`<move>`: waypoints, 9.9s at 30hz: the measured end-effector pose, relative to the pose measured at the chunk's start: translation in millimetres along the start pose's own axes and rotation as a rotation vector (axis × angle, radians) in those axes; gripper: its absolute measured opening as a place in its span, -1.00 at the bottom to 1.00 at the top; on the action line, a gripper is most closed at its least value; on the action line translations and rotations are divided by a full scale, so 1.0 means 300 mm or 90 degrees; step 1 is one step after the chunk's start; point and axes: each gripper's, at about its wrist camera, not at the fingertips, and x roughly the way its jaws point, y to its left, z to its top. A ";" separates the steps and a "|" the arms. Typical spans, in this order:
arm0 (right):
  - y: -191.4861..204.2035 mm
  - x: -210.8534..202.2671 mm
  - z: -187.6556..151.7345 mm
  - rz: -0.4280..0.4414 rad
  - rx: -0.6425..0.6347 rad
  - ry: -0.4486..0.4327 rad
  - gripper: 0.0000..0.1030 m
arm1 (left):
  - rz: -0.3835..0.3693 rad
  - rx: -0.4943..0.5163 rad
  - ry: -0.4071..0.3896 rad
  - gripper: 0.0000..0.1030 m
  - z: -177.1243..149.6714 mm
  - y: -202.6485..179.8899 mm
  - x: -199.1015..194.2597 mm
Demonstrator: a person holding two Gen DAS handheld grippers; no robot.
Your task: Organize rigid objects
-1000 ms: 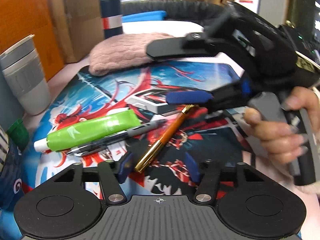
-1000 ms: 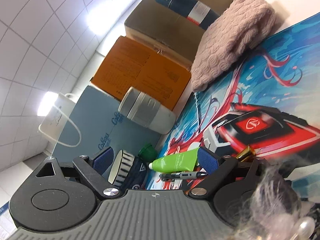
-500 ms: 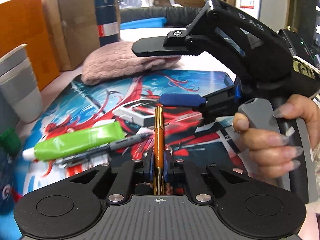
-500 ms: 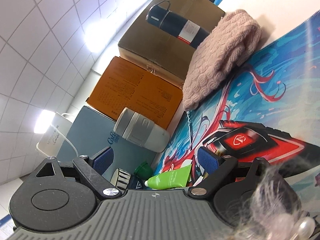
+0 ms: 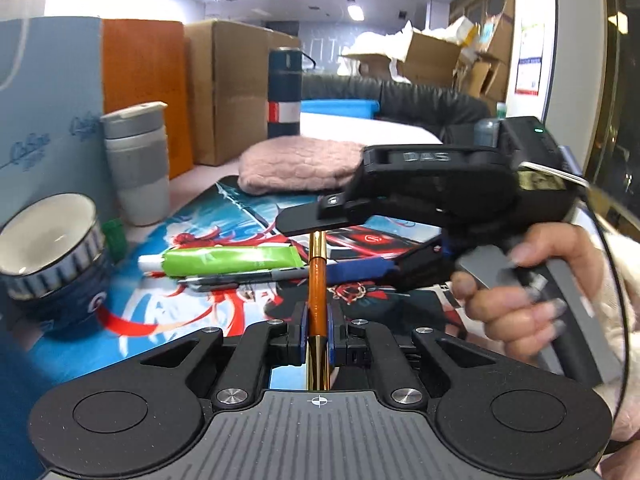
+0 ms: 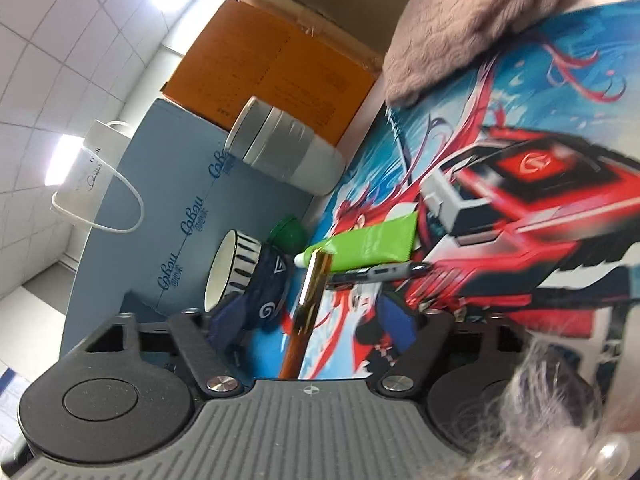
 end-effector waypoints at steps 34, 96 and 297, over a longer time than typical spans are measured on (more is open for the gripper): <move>0.880 0.297 -0.324 0.113 -0.346 -0.062 -0.79 | 0.254 -0.262 -0.275 -0.37 -0.187 0.317 -0.691; 0.519 0.122 -0.205 -0.029 -0.398 -0.209 0.76 | 0.381 -0.322 -0.260 0.82 -0.142 0.307 -0.625; 0.713 0.080 -0.124 0.127 -0.559 -0.124 -0.54 | 0.410 -0.393 -0.267 0.93 -0.178 0.338 -0.721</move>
